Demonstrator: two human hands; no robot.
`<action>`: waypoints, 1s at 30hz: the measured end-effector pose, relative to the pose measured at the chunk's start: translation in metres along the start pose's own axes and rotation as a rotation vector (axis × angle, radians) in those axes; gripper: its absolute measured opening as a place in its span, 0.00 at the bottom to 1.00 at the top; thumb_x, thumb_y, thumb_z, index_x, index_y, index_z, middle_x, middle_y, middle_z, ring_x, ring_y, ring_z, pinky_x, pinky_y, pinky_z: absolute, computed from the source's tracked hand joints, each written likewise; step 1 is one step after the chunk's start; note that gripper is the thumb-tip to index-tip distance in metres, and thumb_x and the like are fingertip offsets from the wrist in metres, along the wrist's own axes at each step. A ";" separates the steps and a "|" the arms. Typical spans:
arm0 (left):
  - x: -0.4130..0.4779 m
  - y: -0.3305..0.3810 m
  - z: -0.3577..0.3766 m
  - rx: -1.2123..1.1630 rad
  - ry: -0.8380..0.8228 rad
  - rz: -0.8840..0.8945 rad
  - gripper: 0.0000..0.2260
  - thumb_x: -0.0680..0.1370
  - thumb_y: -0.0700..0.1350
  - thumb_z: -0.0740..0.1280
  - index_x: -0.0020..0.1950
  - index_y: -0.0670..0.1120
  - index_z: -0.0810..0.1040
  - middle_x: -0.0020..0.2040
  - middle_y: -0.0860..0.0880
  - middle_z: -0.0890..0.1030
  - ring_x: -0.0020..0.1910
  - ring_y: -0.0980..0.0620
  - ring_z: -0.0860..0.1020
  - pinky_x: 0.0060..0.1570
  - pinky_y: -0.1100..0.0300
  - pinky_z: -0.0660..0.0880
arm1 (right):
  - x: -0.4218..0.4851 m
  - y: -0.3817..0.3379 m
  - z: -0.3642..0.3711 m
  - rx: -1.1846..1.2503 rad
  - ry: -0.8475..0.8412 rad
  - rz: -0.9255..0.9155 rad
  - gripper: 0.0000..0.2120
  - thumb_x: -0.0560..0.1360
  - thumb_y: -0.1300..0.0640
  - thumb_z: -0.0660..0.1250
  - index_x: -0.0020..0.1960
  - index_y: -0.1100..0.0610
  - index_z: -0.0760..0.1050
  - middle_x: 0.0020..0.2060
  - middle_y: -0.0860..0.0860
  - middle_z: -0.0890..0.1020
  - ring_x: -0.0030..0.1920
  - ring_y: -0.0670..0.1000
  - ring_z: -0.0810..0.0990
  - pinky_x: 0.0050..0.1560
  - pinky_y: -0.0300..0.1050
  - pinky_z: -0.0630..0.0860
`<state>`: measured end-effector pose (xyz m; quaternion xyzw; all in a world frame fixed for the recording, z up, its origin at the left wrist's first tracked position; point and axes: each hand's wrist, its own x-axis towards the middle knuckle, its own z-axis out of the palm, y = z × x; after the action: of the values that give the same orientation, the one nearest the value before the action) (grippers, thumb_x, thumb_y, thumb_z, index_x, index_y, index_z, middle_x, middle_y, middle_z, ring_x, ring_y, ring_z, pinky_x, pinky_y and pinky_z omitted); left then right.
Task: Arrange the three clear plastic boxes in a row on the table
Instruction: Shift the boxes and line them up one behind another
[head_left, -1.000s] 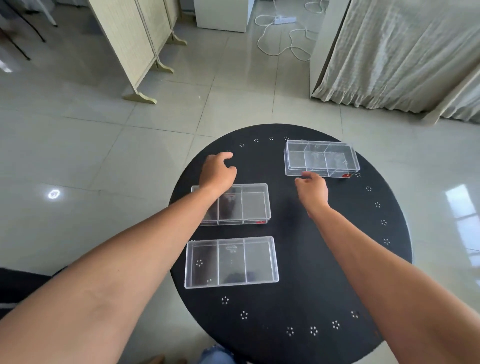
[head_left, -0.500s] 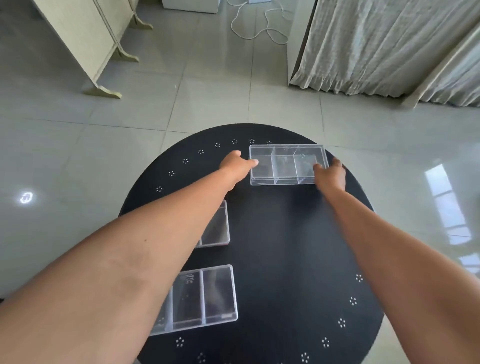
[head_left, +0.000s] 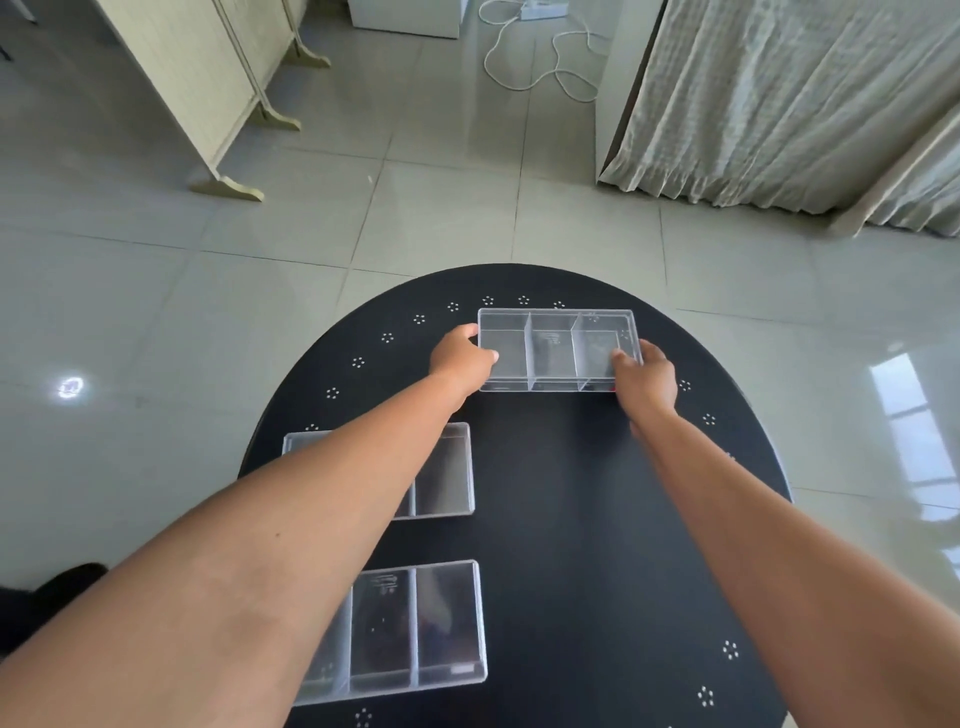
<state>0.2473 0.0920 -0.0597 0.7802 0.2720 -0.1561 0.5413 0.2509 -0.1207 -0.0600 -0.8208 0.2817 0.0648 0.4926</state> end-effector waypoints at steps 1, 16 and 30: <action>0.000 -0.004 -0.009 0.005 0.013 -0.002 0.26 0.77 0.40 0.66 0.75 0.49 0.67 0.65 0.46 0.77 0.57 0.45 0.80 0.53 0.52 0.80 | -0.005 -0.002 0.006 -0.009 -0.019 -0.011 0.17 0.76 0.54 0.61 0.63 0.53 0.78 0.51 0.51 0.84 0.49 0.55 0.80 0.45 0.42 0.69; -0.004 -0.064 -0.130 -0.037 0.161 -0.091 0.23 0.78 0.40 0.66 0.73 0.48 0.70 0.61 0.46 0.78 0.53 0.47 0.79 0.53 0.53 0.80 | -0.079 -0.037 0.095 -0.009 -0.187 -0.077 0.14 0.78 0.57 0.63 0.61 0.52 0.78 0.39 0.45 0.79 0.35 0.45 0.75 0.35 0.39 0.70; -0.010 -0.085 -0.164 -0.089 0.196 -0.062 0.25 0.76 0.45 0.69 0.73 0.48 0.70 0.59 0.50 0.77 0.50 0.51 0.79 0.59 0.48 0.79 | -0.100 -0.039 0.120 0.034 -0.188 -0.022 0.29 0.78 0.49 0.64 0.77 0.55 0.64 0.68 0.52 0.77 0.65 0.54 0.77 0.55 0.44 0.69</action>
<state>0.1804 0.2643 -0.0595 0.7583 0.3543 -0.0833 0.5409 0.2083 0.0350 -0.0523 -0.8057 0.2262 0.1315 0.5315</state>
